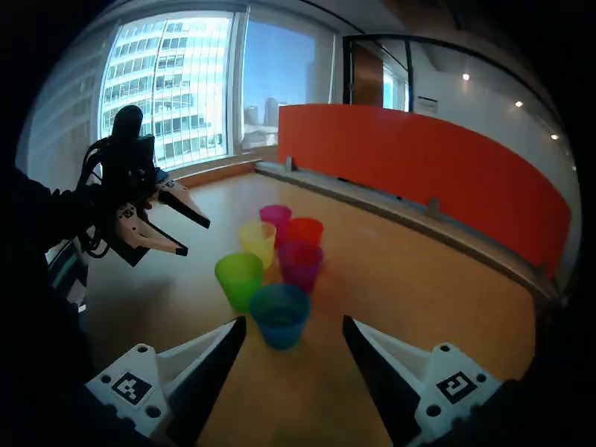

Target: Pour water

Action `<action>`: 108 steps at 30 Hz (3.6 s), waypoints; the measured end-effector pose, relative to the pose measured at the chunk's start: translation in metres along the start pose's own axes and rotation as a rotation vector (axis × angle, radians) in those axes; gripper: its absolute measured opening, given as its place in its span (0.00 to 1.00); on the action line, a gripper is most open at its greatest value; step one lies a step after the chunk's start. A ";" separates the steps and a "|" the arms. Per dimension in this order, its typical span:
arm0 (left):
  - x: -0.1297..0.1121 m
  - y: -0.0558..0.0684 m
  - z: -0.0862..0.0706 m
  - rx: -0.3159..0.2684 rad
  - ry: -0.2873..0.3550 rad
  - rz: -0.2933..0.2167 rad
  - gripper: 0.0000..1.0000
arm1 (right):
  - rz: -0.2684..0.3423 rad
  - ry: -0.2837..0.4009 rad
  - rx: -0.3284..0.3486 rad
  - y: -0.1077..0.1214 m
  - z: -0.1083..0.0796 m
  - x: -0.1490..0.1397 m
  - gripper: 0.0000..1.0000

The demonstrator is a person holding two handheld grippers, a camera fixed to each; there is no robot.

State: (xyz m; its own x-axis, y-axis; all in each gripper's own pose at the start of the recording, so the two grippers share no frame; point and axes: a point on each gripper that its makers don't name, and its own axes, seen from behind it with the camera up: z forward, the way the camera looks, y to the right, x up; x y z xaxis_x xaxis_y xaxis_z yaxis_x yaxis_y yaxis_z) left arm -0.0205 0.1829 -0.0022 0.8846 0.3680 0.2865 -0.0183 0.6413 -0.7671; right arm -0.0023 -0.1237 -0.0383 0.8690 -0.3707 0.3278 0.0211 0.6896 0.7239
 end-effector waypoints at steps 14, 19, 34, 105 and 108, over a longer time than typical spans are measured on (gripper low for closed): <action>-0.011 0.004 0.005 -0.012 -0.021 0.004 0.92 | 0.006 -0.017 0.004 -0.002 0.006 -0.010 1.00; -0.013 0.005 0.007 -0.016 -0.024 0.007 0.92 | 0.003 -0.024 0.009 -0.004 0.010 -0.013 1.00; -0.015 0.005 0.010 -0.020 -0.031 0.008 0.92 | -0.008 -0.053 0.032 -0.011 0.034 -0.023 1.00; -0.012 0.002 0.015 -0.015 -0.035 0.013 0.92 | -0.025 -0.076 0.076 -0.014 0.079 -0.018 0.91; -0.012 0.004 0.015 -0.017 -0.037 0.018 0.92 | -0.029 -0.057 0.070 -0.011 0.071 -0.011 0.91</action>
State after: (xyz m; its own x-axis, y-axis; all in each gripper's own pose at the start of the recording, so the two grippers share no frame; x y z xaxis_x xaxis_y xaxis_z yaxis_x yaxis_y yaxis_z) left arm -0.0382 0.1913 0.0005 0.8661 0.4046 0.2937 -0.0260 0.6231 -0.7817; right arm -0.0474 -0.1713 -0.0072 0.8388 -0.4260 0.3390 0.0092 0.6337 0.7735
